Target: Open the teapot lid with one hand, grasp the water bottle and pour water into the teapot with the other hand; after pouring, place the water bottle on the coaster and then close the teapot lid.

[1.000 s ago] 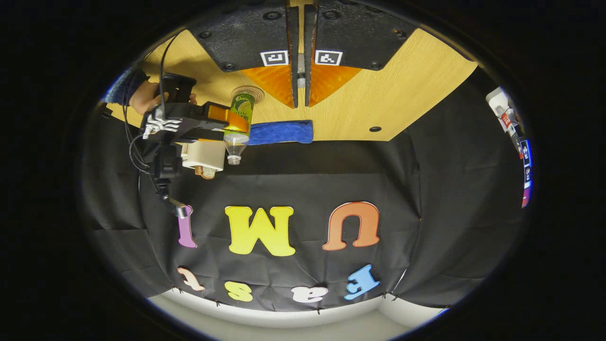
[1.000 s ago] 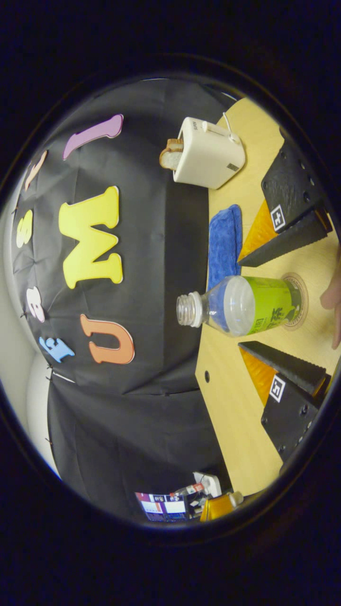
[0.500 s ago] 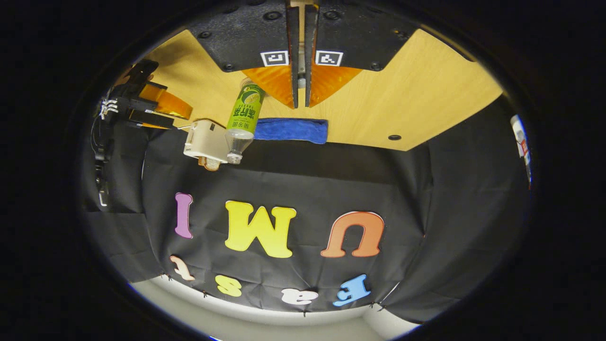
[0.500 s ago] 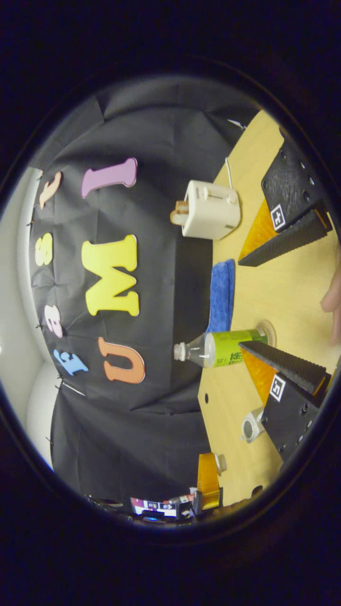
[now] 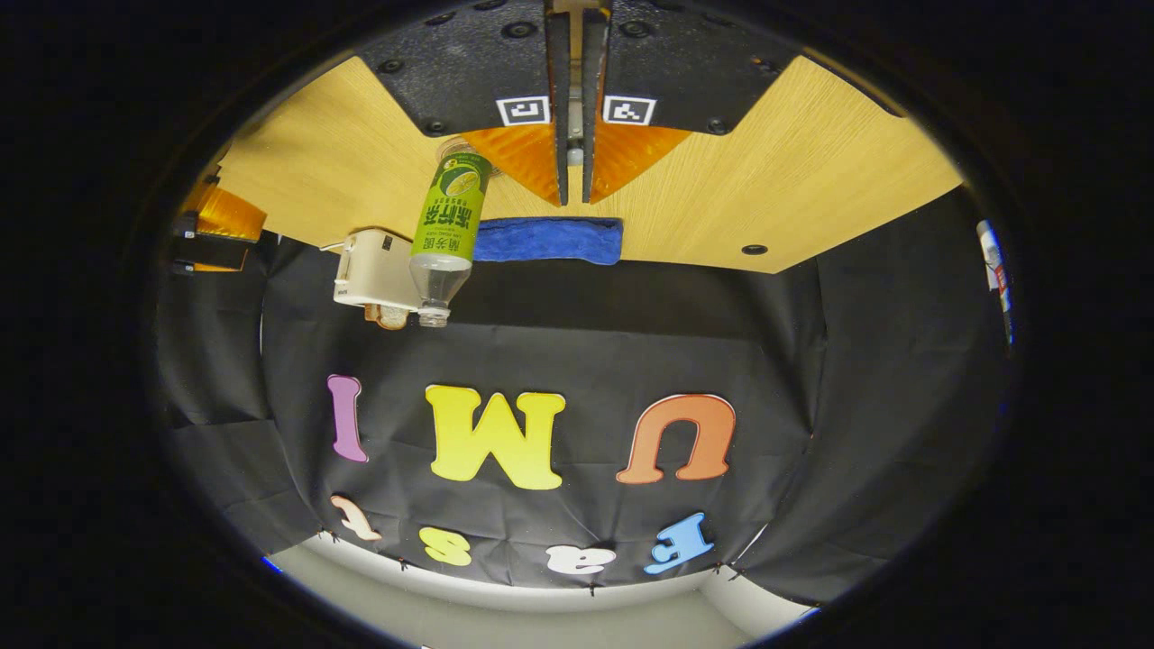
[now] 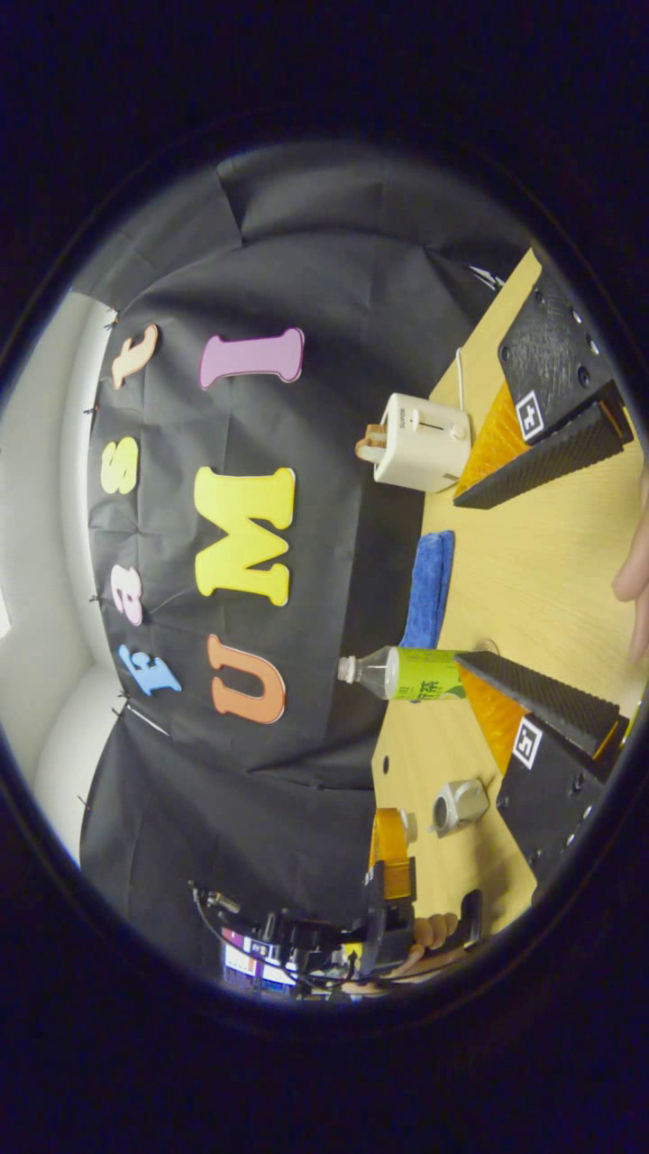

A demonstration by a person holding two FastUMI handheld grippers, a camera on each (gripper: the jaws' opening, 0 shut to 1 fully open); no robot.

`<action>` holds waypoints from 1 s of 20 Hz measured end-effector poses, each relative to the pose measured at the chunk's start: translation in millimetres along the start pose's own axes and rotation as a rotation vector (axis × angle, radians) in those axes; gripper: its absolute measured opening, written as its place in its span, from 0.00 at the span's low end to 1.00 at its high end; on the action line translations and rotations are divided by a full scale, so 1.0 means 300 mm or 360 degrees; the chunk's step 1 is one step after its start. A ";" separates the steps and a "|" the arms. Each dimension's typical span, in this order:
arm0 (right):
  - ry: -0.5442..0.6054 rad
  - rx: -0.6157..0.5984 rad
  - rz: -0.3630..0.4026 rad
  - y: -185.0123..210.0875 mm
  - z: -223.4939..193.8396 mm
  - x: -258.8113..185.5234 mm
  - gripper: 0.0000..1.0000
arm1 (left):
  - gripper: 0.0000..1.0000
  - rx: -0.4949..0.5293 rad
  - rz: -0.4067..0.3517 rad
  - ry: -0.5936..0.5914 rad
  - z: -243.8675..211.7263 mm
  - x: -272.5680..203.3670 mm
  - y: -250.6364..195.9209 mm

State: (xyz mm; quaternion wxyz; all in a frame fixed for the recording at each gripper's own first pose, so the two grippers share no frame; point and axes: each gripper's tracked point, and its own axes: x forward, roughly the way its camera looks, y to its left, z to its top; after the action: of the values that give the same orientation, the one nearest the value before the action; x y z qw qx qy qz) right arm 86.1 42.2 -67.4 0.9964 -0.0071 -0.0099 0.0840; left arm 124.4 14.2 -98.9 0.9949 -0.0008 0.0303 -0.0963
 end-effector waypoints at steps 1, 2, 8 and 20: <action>-0.0014 0.0000 -0.0011 -0.018 0.000 -0.001 0.92 | 0.07 -0.0004 0.0001 0.0025 -0.024 0.013 -0.002; -0.0025 -0.0003 -0.0017 -0.036 0.004 -0.003 0.97 | 0.07 0.0006 -0.0003 0.0057 -0.047 0.026 -0.005; -0.0069 0.0043 -0.0082 -0.141 0.022 -0.011 0.95 | 0.08 0.0111 0.0064 0.0096 -0.104 0.045 -0.009; -0.0087 0.0028 -0.0097 -0.178 0.038 -0.025 0.95 | 0.50 0.0030 0.0071 0.0161 -0.118 0.004 -0.065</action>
State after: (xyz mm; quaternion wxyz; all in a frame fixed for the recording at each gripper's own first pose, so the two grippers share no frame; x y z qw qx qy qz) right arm 87.4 -11.4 -55.4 0.9979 0.0042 -0.0365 0.0537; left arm 119.9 -5.0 -134.0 0.9939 0.0140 0.0796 -0.0743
